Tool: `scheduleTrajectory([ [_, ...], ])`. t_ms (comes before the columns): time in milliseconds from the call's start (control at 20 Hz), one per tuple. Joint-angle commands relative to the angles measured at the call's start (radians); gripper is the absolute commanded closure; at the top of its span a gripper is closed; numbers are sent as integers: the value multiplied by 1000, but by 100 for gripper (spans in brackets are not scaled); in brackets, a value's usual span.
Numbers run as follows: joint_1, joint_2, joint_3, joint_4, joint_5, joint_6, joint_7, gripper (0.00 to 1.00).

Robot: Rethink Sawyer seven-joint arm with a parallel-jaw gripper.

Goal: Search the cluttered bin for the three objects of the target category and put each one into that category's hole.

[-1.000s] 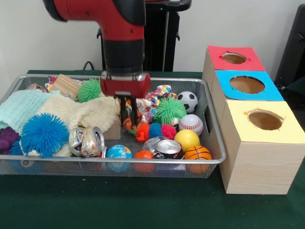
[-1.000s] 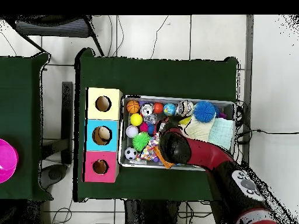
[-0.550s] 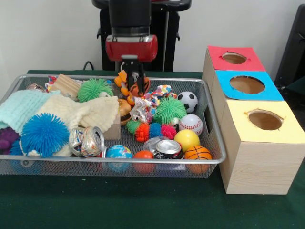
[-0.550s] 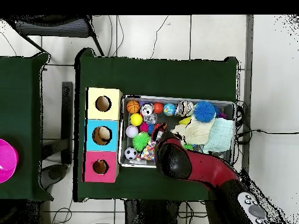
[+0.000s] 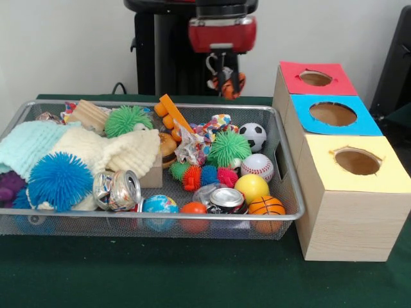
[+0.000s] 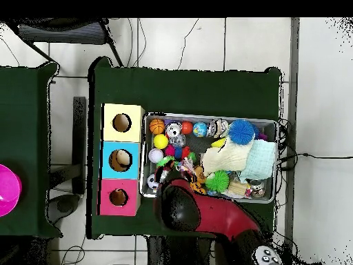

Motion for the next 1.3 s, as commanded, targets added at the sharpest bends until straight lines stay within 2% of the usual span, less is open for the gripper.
scheduleTrajectory([
  [50, 90, -55, -7, 132, 119, -71, 341, 100],
  [600, 264, -96, -124, 157, 236, -77, 391, 100],
  [750, 338, -118, -156, 170, 274, -74, 418, 100],
  [1300, 408, -61, -165, 222, 318, -197, 489, 100],
])
